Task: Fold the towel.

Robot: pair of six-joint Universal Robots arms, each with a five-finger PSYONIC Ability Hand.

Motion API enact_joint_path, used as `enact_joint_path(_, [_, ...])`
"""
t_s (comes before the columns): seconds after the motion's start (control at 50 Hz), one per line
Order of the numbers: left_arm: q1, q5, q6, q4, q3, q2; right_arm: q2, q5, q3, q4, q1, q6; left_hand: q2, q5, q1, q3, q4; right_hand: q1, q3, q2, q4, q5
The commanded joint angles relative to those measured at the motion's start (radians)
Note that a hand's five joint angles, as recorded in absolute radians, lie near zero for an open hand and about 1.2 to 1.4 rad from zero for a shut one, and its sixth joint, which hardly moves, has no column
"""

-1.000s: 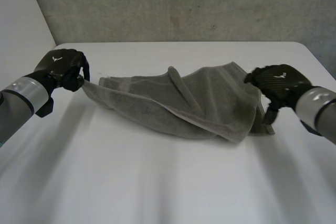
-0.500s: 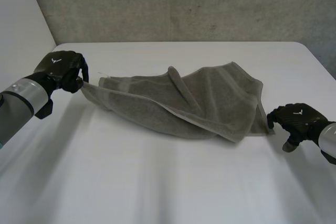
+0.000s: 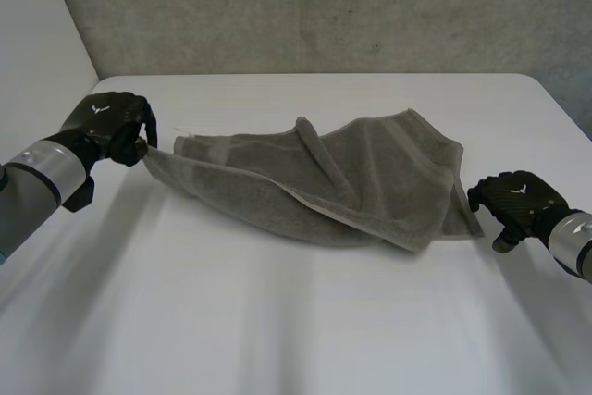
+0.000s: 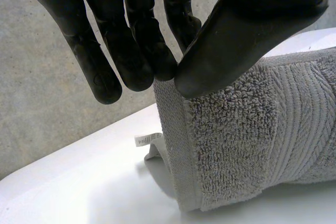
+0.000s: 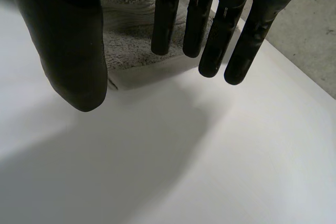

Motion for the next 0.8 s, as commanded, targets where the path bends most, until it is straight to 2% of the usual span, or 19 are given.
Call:
enact_joint_path(0.02, [0.001, 0.000, 0.000, -0.001, -0.001, 0.000, 0.022, -0.001, -0.022, -0.003, 0.001, 0.001, 0.039, 0.094, 0.105, 0.060, 0.038, 0.010, 0.008, 0.016, 0.008, 0.001])
enact_joint_path(0.8, [-0.011, 0.000, 0.000, -0.001, -0.007, -0.001, 0.111, 0.006, -0.070, -0.069, 0.065, -0.005, 0.039, 0.094, 0.105, 0.060, 0.038, 0.075, 0.072, 0.080, 0.073, 0.065])
